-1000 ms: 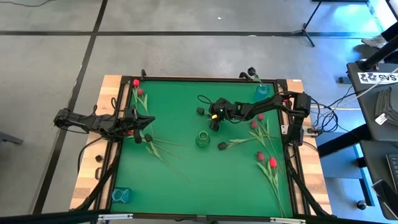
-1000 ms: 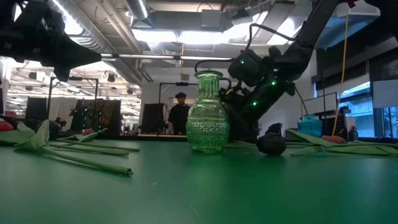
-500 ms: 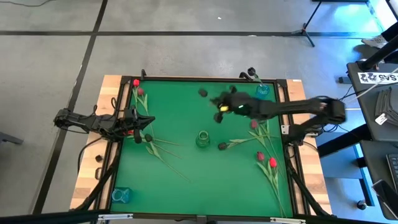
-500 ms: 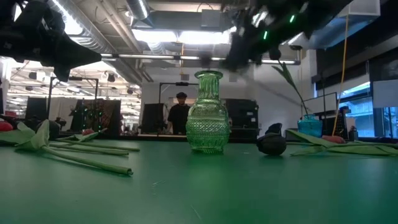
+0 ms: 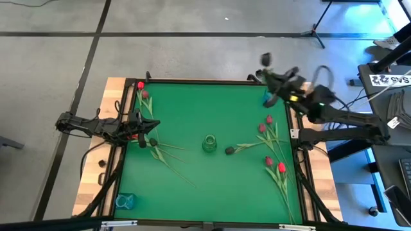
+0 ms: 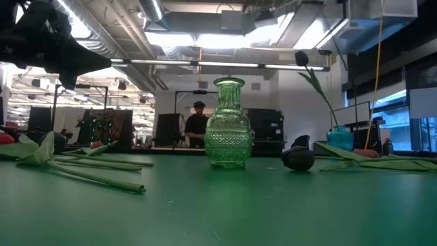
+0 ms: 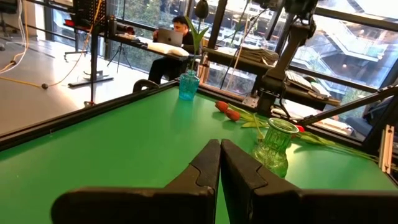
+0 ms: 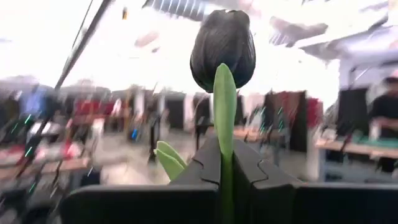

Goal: Sort flowers into vase by color
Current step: Put the right black flower into the top right blue vase

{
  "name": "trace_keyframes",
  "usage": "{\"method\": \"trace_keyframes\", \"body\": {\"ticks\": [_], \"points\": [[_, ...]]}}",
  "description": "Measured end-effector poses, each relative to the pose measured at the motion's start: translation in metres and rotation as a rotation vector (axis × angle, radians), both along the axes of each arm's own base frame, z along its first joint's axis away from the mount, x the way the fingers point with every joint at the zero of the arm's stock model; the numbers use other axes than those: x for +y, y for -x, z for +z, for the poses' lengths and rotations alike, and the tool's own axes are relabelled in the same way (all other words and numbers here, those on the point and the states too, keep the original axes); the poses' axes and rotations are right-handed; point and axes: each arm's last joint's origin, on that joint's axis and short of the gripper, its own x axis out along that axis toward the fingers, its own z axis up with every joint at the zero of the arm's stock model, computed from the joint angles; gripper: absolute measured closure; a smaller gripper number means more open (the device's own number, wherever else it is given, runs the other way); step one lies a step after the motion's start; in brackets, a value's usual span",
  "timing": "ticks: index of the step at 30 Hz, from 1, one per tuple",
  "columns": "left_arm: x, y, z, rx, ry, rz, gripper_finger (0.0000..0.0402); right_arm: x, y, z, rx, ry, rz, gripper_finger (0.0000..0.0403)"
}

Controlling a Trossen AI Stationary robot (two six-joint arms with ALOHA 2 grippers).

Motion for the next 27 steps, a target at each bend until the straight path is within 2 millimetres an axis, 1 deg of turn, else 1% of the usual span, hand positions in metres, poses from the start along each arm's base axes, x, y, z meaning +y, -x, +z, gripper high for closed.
{"method": "trace_keyframes", "body": {"ticks": [3, 6, 10, 13, 15, 17, 20, 23, 27], "points": [[0.0, 0.0, 0.0, 0.0, 0.0, 0.0, 0.0391, 0.0, 0.015, -0.013, -0.092, 0.016, -0.069, 0.0395], [0.0, 0.0, 0.0, 0.0, 0.0, 0.0, 0.0391, -0.008, 0.02, -0.039, -0.147, 0.002, -0.197, 0.0398], [0.0, 0.0, 0.0, 0.0, 0.0, 0.001, 0.0391, -0.029, 0.028, -0.072, -0.221, -0.043, -0.407, 0.0398], [0.0, 0.0, 0.0, 0.0, 0.0, 0.0, 0.0391, -0.049, 0.029, -0.09, -0.252, -0.071, -0.481, 0.0399], [0.0, 0.0, 0.0, 0.0, 0.0, 0.0, 0.0391, -0.061, 0.028, -0.094, -0.255, -0.06, -0.491, 0.0399], [0.0, 0.0, 0.0, 0.0, 0.0, 0.0, 0.0391, -0.07, 0.03, -0.093, -0.301, -0.032, -0.508, 0.0399], [0.0, 0.0, 0.0, 0.0, 0.0, 0.0, 0.0391, -0.084, 0.032, -0.098, -0.332, -0.033, -0.551, 0.0399], [0.0, 0.0, 0.0, 0.0, 0.0, 0.0, 0.0391, -0.094, 0.034, -0.102, -0.36, -0.04, -0.579, 0.0399], [0.0, 0.0, 0.0, 0.0, 0.0, 0.0, 0.0391, -0.109, 0.033, -0.112, -0.345, -0.053, -0.609, 0.0399]]}}
